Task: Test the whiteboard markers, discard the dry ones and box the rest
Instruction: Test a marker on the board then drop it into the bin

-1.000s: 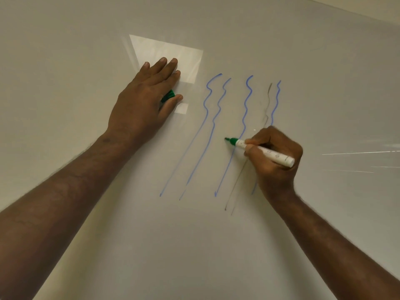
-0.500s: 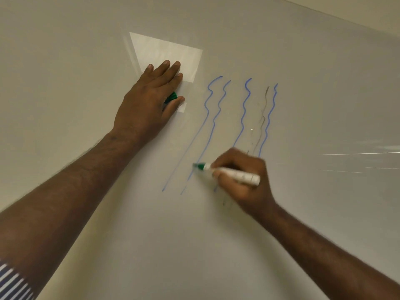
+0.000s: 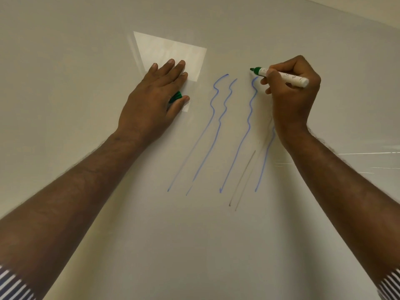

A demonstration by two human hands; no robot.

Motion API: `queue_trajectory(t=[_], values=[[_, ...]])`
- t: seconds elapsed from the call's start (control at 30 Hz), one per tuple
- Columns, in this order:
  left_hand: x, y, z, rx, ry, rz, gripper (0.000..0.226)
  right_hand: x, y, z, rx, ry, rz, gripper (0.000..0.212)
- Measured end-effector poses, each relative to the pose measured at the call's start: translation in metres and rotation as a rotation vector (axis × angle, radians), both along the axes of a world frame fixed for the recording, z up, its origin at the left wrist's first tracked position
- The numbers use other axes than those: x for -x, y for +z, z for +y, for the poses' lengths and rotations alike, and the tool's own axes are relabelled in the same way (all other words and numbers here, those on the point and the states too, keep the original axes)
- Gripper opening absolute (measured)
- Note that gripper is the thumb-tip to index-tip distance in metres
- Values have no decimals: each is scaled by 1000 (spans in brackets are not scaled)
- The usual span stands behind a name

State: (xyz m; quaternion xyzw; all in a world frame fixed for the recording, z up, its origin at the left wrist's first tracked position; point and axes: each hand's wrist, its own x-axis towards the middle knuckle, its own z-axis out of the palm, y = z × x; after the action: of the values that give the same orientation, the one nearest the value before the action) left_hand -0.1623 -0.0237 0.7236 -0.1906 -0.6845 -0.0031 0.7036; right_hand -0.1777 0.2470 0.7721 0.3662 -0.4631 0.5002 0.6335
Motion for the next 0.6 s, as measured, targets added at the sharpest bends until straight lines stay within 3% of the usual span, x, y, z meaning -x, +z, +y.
queue_trajectory(t=[0.23, 0.4, 0.53, 0.6], values=[[1, -1, 0, -2, -7, 7, 53, -1, -45, -13, -140, -55, 56, 11], [1, -1, -1, 4, -14, 5, 53, 0, -71, -3, -111, 12, 67, 17], [1, -2, -1, 4, -33, 9, 51, -2, -99, -4, -299, -47, 60, 14], [0, -3, -1, 8, -34, 13, 51, -1, -102, 2, -296, -39, 53, 13]])
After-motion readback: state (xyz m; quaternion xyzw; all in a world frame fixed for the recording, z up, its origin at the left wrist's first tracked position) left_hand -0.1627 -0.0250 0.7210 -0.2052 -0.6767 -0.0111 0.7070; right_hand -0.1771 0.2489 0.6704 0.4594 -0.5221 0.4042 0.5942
